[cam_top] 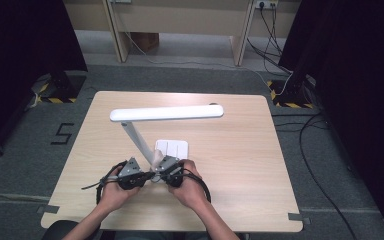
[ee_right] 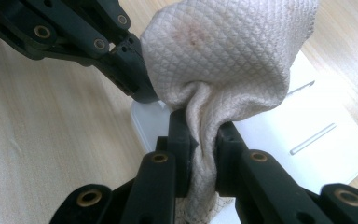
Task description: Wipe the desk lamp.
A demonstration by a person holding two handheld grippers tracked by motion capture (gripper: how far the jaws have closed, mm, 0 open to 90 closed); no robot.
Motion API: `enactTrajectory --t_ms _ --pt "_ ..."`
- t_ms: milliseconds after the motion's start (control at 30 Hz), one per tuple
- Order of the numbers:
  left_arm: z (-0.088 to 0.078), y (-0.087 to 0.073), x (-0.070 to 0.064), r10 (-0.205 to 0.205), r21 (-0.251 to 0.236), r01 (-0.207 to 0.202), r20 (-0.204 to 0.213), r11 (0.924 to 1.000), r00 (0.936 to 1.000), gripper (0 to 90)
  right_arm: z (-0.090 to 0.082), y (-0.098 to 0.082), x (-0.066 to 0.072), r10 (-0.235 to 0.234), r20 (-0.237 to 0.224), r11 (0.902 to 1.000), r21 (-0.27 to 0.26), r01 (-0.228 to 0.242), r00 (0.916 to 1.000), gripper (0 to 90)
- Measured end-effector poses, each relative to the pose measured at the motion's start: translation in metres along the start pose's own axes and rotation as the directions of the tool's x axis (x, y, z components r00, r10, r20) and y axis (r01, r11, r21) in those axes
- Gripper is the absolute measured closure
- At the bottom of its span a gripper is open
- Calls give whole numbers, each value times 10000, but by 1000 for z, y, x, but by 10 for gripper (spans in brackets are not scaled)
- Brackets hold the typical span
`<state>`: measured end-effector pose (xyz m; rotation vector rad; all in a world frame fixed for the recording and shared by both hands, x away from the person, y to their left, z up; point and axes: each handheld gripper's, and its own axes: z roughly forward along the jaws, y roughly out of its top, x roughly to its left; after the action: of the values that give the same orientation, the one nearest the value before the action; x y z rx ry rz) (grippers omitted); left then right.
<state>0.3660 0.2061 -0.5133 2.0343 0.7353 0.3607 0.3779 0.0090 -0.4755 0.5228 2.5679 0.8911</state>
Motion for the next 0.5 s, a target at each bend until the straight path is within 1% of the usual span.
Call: enactTrajectory --t_ms 67,167,200,267,367,467,500 --pt "0 0 0 -20 -4 20 -15 10000 10000 900 1 -1 1 80 -3 9999 77 -80 10000 811" --pt "0 0 0 -118 -55 118 9 9999 9999 900 3 -4 2 75 -19 9999 147 -74 10000 811" --pt "0 0 0 -95 -36 95 -3 9999 10000 900 4 -5 1 88 0 9999 144 -88 10000 811" --pt "0 0 0 -102 -36 102 -2 9999 9999 900 5 -6 2 222 -48 9996 149 -221 9997 811" --pt "0 -1 0 -205 -57 205 5 9998 9998 900 5 -7 1 175 -65 9997 193 -174 9998 812" --pt "-1 0 1 -175 5 175 -60 9998 9998 900 6 -9 0 109 -10 9996 243 -109 9999 812" --pt "-2 0 1 -184 21 184 -74 9998 9998 898 6 -9 0 179 -11 9995 264 -179 9998 813"
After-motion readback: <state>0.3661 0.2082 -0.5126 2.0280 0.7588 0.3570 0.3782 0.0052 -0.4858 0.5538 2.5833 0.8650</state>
